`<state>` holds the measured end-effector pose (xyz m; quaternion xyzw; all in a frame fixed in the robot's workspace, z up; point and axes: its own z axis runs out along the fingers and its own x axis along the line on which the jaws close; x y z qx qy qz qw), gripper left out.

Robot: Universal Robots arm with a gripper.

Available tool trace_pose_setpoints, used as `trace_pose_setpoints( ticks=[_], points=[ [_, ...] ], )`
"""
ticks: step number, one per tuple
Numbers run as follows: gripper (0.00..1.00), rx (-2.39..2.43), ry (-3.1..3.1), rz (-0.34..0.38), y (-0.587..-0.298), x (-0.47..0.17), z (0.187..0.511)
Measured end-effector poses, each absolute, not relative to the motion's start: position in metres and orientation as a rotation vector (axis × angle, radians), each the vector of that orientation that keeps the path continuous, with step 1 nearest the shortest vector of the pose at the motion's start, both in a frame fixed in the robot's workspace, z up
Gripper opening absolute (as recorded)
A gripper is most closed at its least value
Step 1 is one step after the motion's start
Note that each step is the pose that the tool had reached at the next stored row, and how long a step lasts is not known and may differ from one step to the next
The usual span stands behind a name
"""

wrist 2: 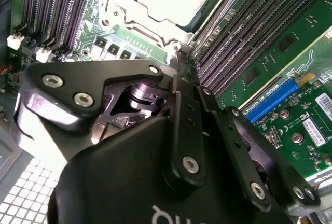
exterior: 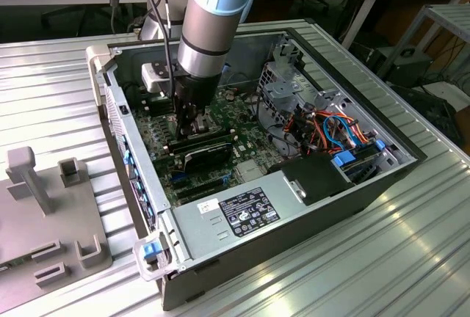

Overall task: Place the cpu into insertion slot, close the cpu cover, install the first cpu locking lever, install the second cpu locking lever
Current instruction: 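Install the second cpu locking lever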

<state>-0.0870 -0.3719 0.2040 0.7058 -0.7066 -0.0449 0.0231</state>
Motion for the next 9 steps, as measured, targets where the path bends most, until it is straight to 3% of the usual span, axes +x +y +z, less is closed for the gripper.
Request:
trace_pose_setpoints(
  ticks=[9],
  points=[
    [0.11, 2.188, -2.190, -0.144, -0.3729, -0.0869, 0.2020]
  ],
)
